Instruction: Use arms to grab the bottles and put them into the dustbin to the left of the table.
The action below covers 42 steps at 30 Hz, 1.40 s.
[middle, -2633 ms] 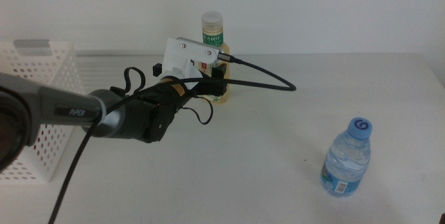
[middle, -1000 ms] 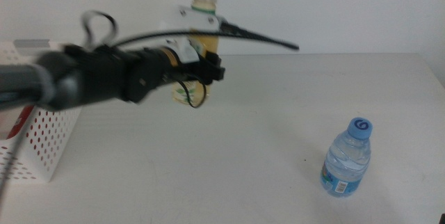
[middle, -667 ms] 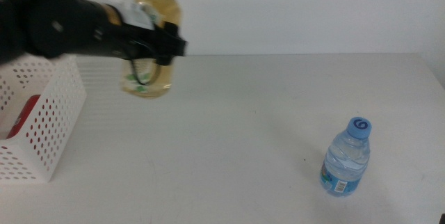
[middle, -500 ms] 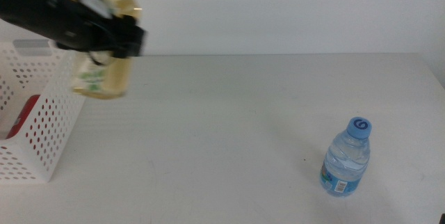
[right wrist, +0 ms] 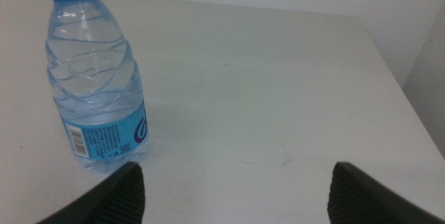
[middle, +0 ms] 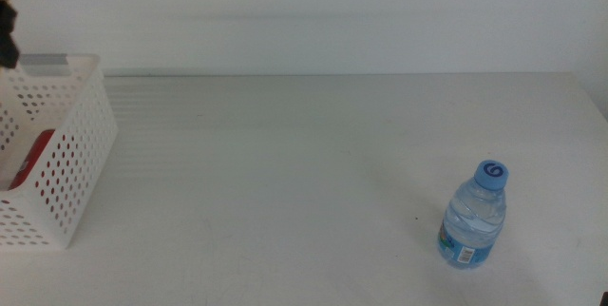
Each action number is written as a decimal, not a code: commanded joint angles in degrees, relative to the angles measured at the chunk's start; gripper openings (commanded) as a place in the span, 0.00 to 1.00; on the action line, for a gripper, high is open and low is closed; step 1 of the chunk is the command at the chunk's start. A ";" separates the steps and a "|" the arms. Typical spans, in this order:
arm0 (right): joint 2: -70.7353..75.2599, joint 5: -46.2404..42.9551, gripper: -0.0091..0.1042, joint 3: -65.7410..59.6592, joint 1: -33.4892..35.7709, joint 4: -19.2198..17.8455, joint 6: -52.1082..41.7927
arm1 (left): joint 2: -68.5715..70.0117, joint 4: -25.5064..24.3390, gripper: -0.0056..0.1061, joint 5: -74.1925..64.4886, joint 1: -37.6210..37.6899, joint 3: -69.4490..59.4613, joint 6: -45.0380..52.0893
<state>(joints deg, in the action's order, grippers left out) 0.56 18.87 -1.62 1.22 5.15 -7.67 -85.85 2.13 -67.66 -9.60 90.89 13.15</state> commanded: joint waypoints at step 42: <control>1.53 -4.05 0.92 0.44 -0.28 -0.36 -0.60 | -25.56 -2.13 0.16 -2.58 -5.94 3.66 2.30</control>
<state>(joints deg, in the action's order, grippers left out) 0.56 18.87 -1.62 1.22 5.15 -7.67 -114.31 0.95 -70.90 -15.21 92.76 15.94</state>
